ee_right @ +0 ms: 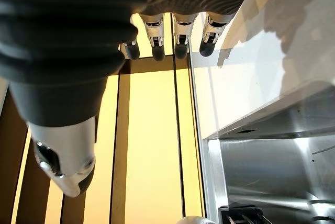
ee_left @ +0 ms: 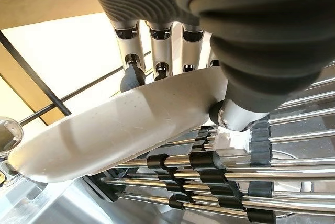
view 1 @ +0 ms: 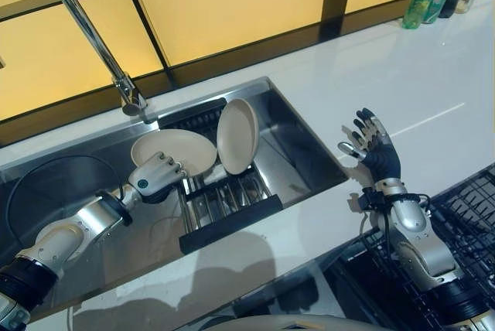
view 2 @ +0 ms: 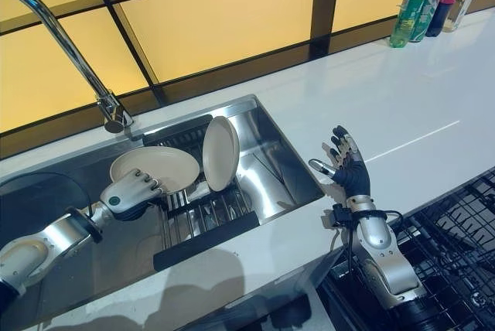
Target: Pick up plates and place into dishwasher.
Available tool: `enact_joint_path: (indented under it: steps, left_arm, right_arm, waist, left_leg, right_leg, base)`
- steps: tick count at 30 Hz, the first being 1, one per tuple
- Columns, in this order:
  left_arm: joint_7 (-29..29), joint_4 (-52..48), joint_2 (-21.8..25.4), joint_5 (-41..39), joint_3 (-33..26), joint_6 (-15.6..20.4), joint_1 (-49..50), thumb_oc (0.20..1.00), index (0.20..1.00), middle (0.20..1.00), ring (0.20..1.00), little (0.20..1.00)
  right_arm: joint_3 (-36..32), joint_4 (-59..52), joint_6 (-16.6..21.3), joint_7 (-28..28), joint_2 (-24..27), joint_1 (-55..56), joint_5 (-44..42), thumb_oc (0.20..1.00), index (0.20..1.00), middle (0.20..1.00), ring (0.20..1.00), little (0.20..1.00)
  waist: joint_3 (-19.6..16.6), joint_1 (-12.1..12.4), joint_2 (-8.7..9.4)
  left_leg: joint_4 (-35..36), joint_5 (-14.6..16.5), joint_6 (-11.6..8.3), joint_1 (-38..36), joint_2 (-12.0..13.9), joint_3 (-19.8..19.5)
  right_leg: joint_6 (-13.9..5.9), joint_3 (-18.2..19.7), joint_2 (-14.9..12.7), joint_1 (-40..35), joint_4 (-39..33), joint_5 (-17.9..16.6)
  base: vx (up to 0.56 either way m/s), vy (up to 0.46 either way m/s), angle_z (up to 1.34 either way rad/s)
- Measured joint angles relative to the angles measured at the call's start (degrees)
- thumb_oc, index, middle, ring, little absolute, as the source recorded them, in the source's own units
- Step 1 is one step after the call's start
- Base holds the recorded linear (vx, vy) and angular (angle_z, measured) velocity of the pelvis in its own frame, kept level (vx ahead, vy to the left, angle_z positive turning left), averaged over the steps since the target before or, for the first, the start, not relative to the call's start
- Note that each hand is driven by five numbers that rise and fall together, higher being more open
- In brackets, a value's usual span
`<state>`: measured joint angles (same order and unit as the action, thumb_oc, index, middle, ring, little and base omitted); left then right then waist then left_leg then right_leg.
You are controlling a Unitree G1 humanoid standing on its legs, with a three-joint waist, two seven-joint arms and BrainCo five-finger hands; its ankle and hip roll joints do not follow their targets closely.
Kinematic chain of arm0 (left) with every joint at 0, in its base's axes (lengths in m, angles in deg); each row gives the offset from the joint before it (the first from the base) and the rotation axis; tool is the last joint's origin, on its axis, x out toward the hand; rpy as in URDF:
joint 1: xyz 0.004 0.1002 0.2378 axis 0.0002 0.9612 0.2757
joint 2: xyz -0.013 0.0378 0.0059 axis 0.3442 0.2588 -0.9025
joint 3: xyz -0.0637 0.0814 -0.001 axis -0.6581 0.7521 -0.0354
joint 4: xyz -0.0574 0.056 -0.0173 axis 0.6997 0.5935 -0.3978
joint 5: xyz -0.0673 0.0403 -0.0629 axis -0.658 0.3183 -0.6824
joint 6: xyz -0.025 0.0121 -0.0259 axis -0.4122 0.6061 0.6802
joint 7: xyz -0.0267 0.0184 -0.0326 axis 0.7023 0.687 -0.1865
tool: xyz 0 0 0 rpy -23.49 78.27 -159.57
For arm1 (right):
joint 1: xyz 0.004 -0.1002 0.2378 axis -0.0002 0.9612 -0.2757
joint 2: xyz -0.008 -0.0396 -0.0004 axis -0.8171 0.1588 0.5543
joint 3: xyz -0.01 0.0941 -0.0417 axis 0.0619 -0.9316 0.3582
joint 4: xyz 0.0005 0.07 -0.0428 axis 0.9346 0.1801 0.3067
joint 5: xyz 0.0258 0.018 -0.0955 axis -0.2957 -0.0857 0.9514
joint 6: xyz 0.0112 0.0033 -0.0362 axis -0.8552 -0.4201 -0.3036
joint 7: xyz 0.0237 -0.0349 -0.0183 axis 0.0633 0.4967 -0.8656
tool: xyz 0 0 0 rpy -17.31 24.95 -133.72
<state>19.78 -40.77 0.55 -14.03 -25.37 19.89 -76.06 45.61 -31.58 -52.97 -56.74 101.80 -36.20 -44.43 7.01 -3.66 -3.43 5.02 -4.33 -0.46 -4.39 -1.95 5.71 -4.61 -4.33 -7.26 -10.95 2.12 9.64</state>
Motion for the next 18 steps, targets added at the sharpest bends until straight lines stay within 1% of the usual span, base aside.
enact_joint_path:
  steps: [6, 10, 15, 18]
  left_arm:
    - [-1.32, 0.13, 0.0, -0.09, -0.12, -0.23, 0.09, 0.2, 0.2, 0.2, 0.2, 0.2]
    - [-3.8, 0.22, -0.04, -0.61, -0.71, -1.35, 0.67, 0.2, 0.2, 0.2, 0.2, 0.2]
    - [-10.47, 0.19, -0.43, -2.84, -7.01, -1.62, 4.04, 0.2, 0.2, 0.2, 0.2, 0.2]
    - [-14.63, -0.18, -0.92, -3.54, -11.59, -1.61, 4.11, 0.2, 0.2, 0.2, 0.2, 0.2]
  right_arm:
    - [0.0, -0.01, 0.0, 0.59, 0.0, 0.05, -0.01, 1.0, 1.0, 1.0, 1.0, 1.0]
    - [0.01, -0.02, 0.0, 1.08, 0.0, 0.12, -0.01, 1.0, 1.0, 1.0, 1.0, 1.0]
    - [-0.08, -0.09, -0.01, 1.08, -0.01, 0.59, -0.01, 1.0, 1.0, 1.0, 1.0, 1.0]
    - [-0.56, -0.15, -0.04, 1.0, -0.05, 1.4, -0.01, 1.0, 1.0, 1.0, 1.0, 1.0]
  waist:
    - [-0.02, 0.08, 0.03]
    - [-0.05, 0.11, 0.08]
    - [-0.12, 0.39, 0.4]
    - [-0.27, 1.55, 0.69]
  left_leg:
    - [0.0, 0.0, 0.0, -0.01, 0.0, -0.09]
    - [0.0, 0.0, 0.0, -0.02, 0.0, -0.17]
    - [0.0, 0.0, -0.01, -0.03, -0.07, -0.69]
    - [0.0, -0.01, -0.02, 0.01, -0.07, -1.0]
  right_leg:
    - [0.0, -0.06, 0.0, -0.07, -0.04, 0.0]
    - [0.0, -0.11, 0.04, -0.14, -0.09, 0.0]
    - [0.01, -0.88, 0.03, -0.68, -0.41, -0.01]
    - [0.01, -1.01, 0.05, -0.78, -0.6, -0.01]
  base:
    - [0.0, 0.0, 0.0]
    - [0.0, 0.0, 0.0]
    - [-0.01, -0.003, 0.05]
    - [-0.03, -0.006, 0.06]
